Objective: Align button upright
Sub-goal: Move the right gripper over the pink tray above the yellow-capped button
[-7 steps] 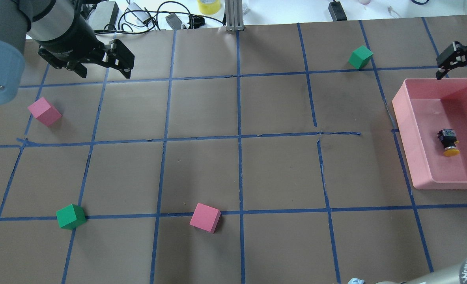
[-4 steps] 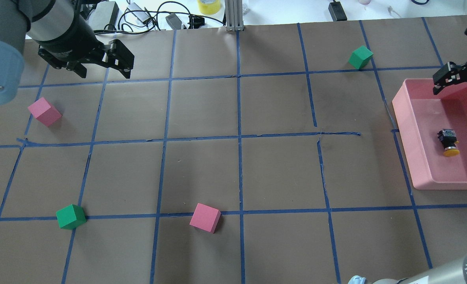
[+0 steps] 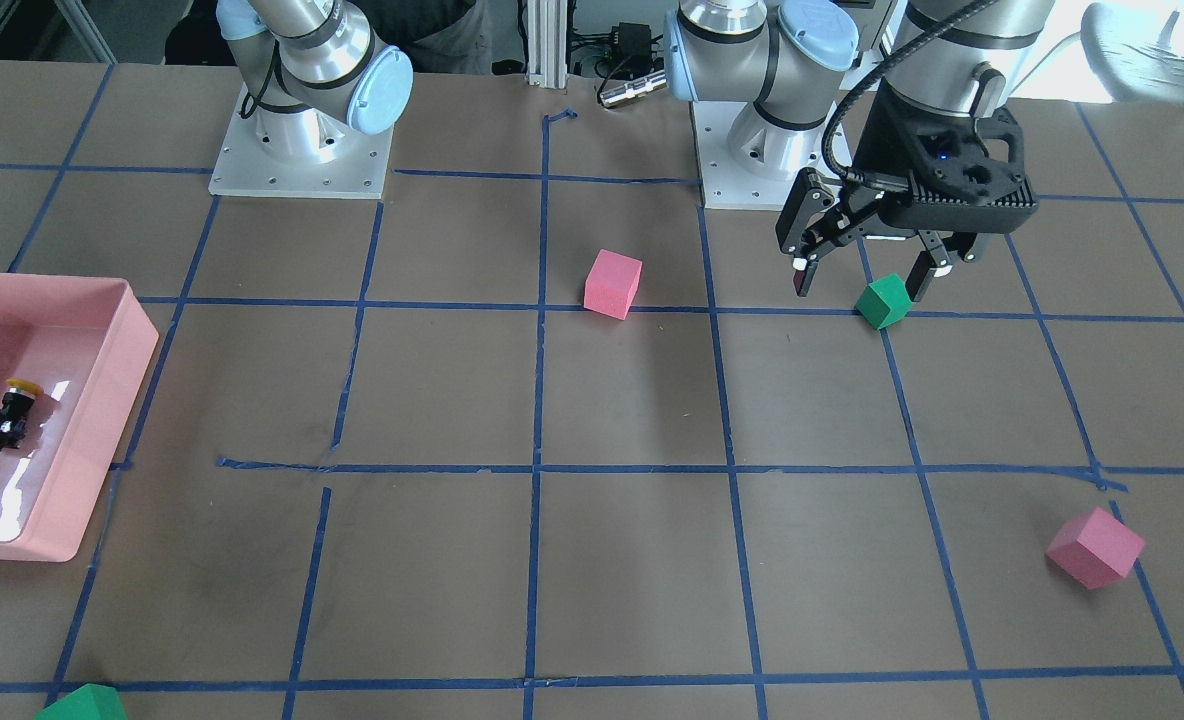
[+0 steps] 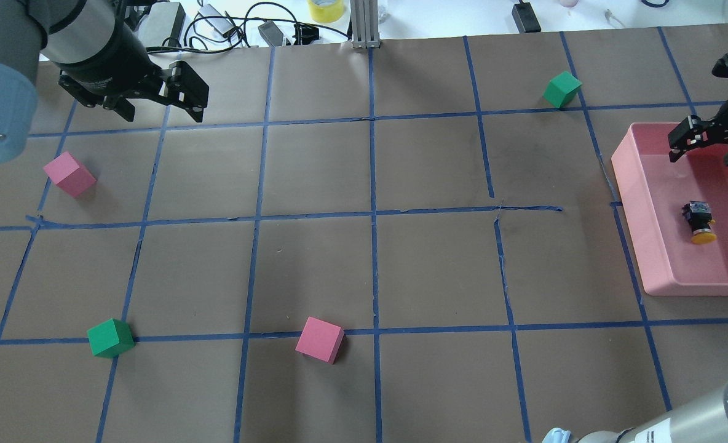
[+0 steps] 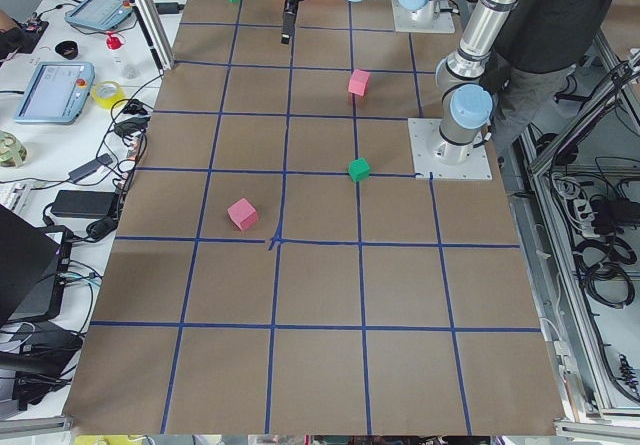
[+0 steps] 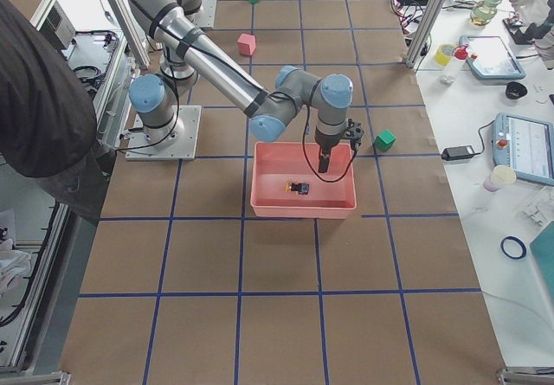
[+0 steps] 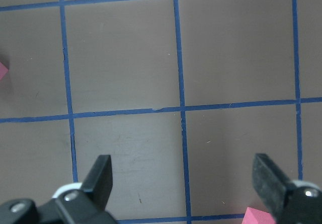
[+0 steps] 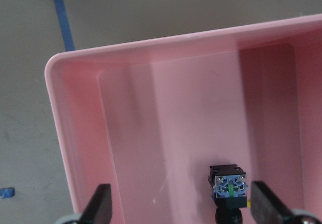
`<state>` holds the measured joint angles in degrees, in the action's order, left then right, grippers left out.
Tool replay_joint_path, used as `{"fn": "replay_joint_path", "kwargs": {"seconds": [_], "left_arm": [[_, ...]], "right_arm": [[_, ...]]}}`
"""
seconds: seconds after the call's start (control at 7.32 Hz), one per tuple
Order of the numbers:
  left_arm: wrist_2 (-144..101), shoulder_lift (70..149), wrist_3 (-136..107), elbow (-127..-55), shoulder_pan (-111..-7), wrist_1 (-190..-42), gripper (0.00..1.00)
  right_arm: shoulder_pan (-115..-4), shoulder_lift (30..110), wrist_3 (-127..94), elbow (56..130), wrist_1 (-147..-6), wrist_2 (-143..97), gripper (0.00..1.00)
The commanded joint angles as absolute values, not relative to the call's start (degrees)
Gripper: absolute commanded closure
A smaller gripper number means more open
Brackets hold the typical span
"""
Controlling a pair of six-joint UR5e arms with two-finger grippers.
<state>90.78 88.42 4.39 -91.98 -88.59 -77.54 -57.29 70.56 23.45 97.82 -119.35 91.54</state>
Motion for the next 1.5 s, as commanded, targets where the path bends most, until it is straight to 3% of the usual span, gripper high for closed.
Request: {"fn": "replay_joint_path", "kwargs": {"seconds": [0.0,0.41,1.37], "left_arm": [[90.79,88.42,4.39,-91.93,-88.59,-77.52,0.00],[90.88,88.42,4.39,-91.93,-88.59,-77.61,0.00],[90.88,88.42,4.39,-91.93,-88.59,-77.61,0.00]], "right_arm": [[-55.38,69.27,25.83,98.87,-120.75,91.67,0.07],[-53.00,68.38,29.79,103.26,-126.03,88.95,0.07],[-52.03,68.29,30.59,105.38,-126.39,88.77,0.06]]}}
